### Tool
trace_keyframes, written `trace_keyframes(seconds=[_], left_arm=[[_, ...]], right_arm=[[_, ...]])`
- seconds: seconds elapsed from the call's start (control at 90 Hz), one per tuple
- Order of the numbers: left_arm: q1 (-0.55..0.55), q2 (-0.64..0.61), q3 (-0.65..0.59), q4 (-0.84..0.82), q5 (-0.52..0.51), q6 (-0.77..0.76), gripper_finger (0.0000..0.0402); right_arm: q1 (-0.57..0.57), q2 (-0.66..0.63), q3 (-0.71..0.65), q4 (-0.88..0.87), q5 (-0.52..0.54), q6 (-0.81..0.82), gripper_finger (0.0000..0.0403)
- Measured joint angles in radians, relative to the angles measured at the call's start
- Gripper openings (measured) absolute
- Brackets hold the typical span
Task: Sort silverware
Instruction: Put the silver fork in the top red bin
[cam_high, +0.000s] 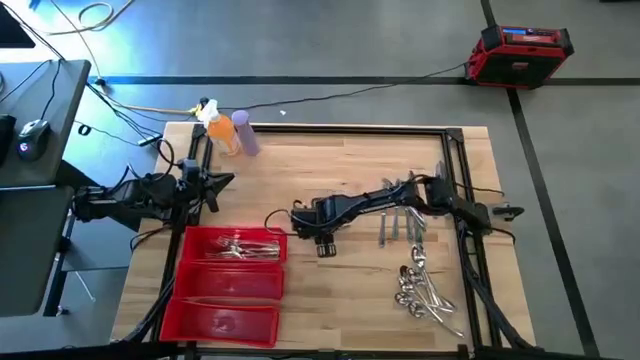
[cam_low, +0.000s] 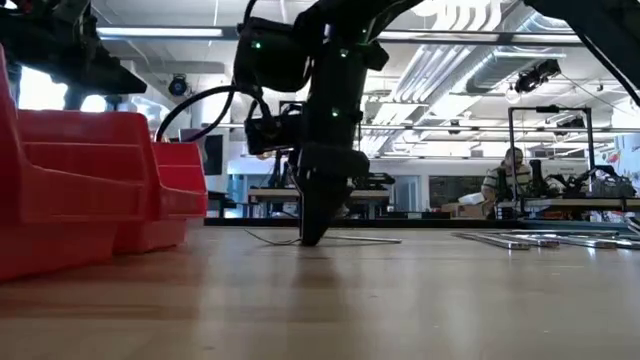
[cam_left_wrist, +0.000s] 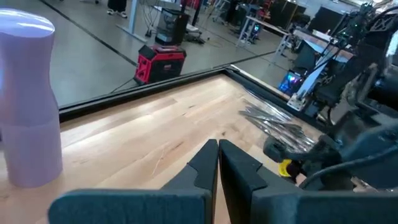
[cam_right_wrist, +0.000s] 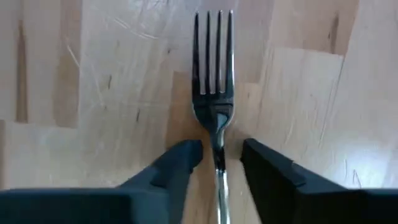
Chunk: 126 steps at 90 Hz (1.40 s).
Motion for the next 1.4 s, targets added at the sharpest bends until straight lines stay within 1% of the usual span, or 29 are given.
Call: trace_keyframes(seconds=[0.056,0.1,0.178,0.267,0.433,0.544,0.611,0.667,0.722,0.8,0.867,0.944,1.022,1.133,1.311,1.4], left_arm=[[0.000,0.000,0.000,0.000,0.000,0.000,0.0000],[0.000,0.000,0.000,0.000,0.000,0.000,0.0000],[0.000,0.000,0.000,0.000,0.000,0.000,0.0000],[0.000,0.000,0.000,0.000,0.000,0.000,0.0000],[0.000,0.000,0.000,0.000,0.000,0.000,0.0000],[0.000,0.000,0.000,0.000,0.000,0.000,0.0000],[0.000,0.000,0.000,0.001,0.000,0.000,0.0000],[0.000,0.000,0.000,0.000,0.000,-0.001,0.0000],[0.000,0.000,0.000,0.001,0.000,0.000,0.0000],[0.000,0.000,0.000,0.009,0.000,-0.001,0.0000],[0.000,0.000,0.000,0.005,0.000,-0.001,0.0000],[0.000,0.000,0.000,0.006,0.000,-0.001,0.0000],[0.000,0.000,0.000,0.006,0.000,0.000,0.0000],[0.000,0.001,0.000,0.004,0.000,-0.001,0.0000],[0.000,0.002,0.000,0.007,0.000,-0.001,0.0000],[0.000,0.002,0.000,0.006,-0.001,0.000,0.0000]], right_arm=[[0.005,-0.009,-0.001,-0.008,0.019,0.024,0.0035],[0.008,-0.022,-0.001,-0.014,0.022,0.046,0.0015],[0.006,-0.045,-0.005,-0.017,0.031,0.086,0.0010],[-0.003,-0.088,-0.013,-0.070,0.055,0.112,0.0003],[-0.021,-0.209,-0.008,-0.069,0.143,0.151,0.0001],[-0.021,-0.263,-0.009,0.071,0.146,0.143,0.0001],[-0.014,-0.294,-0.008,0.221,0.093,0.123,0.0001],[-0.010,-0.302,-0.005,0.380,0.035,0.122,0.0001],[-0.005,-0.298,-0.004,0.526,-0.029,0.142,0.0001],[0.000,-0.261,-0.005,0.715,-0.106,0.194,0.0001],[0.008,-0.221,-0.006,0.838,-0.179,0.220,0.0001],[0.015,-0.168,-0.006,0.943,-0.233,0.265,0.0000],[0.024,-0.118,-0.006,0.980,-0.251,0.284,0.0000],[0.037,-0.061,-0.008,0.992,-0.208,0.288,0.0000],[0.042,-0.021,-0.007,0.994,-0.199,0.308,0.0002],[0.045,-0.018,-0.007,0.989,-0.195,0.291,0.0014]])
